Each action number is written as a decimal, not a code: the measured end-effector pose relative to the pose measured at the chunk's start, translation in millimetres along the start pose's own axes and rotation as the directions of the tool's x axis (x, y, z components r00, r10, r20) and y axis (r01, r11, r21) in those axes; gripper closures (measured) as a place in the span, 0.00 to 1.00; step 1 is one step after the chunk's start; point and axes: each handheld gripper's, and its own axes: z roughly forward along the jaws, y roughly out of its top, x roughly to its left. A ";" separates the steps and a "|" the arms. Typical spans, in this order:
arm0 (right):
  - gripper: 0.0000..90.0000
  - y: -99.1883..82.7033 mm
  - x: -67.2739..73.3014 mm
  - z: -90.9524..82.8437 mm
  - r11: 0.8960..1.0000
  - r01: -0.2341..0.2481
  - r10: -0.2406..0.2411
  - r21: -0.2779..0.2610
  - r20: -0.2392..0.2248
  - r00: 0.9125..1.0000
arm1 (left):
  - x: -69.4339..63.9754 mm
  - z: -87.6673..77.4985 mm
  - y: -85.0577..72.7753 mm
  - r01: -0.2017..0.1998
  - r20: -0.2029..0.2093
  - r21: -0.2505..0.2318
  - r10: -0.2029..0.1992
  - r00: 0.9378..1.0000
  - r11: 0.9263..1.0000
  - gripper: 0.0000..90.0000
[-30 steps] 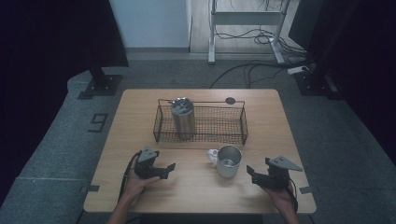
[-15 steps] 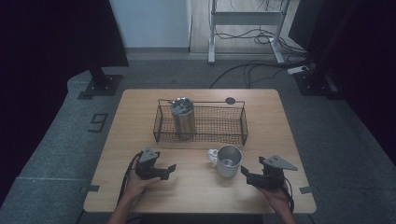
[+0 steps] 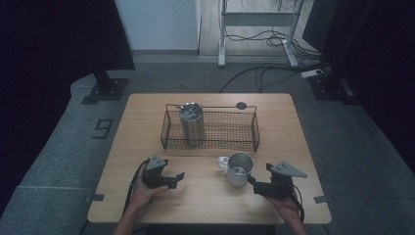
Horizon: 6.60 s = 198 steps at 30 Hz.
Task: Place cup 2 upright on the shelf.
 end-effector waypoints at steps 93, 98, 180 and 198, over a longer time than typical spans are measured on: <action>0.07 28.0 29.8 47.1 0.995 0.103 -0.103 0.010 -0.063 0.993 | -2.8 1.8 -1.8 0.018 0.036 -0.001 -0.018 0.999 1.000 0.14; 0.07 35.0 26.2 41.9 0.998 0.065 -0.064 0.007 -0.105 0.992 | -2.6 0.2 -1.2 0.023 0.046 -0.005 -0.023 0.999 1.000 0.14; 0.07 150.9 13.4 41.1 0.992 0.090 -0.096 -0.092 -0.064 0.993 | 3.5 -5.0 -1.6 0.058 0.035 -0.022 -0.058 0.998 0.998 0.16; 0.07 162.9 13.4 54.4 0.992 0.095 -0.101 -0.085 -0.063 0.993 | 4.9 -5.3 -2.7 0.055 0.030 -0.026 -0.054 0.998 0.998 0.16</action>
